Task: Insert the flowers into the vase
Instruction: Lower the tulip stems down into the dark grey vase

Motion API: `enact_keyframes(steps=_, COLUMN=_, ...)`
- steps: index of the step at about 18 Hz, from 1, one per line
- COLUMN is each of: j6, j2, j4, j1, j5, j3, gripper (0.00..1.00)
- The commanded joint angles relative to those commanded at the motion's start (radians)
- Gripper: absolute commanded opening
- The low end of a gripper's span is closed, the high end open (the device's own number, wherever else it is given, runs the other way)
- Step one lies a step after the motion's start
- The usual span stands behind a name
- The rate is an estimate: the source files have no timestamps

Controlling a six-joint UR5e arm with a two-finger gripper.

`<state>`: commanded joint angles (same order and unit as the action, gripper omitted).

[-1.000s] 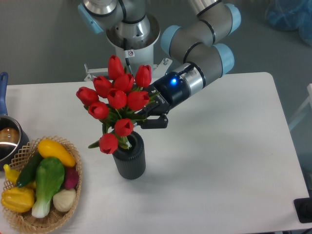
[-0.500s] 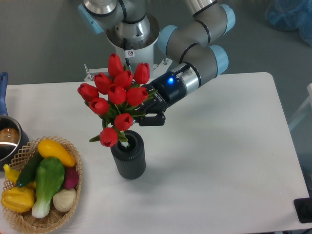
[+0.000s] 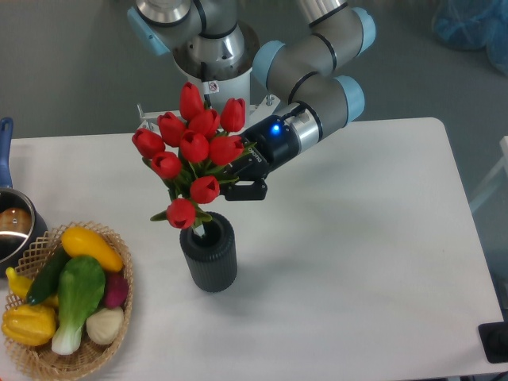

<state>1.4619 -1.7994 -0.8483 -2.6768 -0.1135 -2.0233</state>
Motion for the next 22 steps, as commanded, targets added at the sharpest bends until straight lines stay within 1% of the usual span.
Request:
enact_keyframes(steps=5, j6=0.000, j2=-0.002, j4=0.000, j1=-0.002, j5=0.002, j3=0.000, gripper=0.18)
enact_keyframes(steps=8, j6=0.000, j2=-0.008, j4=0.000, j1=-0.006, j5=0.000, j3=0.011, gripper=0.18)
enact_keyframes(steps=13, j6=0.002, j2=-0.032, j4=0.002, j1=-0.006, j5=0.002, j3=0.020, gripper=0.18)
enact_keyframes(steps=21, j6=0.049, j2=-0.064, j4=0.000, j1=-0.006, j5=0.005, j3=0.021, gripper=0.18)
enact_keyframes(steps=22, j6=0.064, j2=-0.075, j4=0.000, j1=-0.008, j5=0.006, j3=0.021, gripper=0.18)
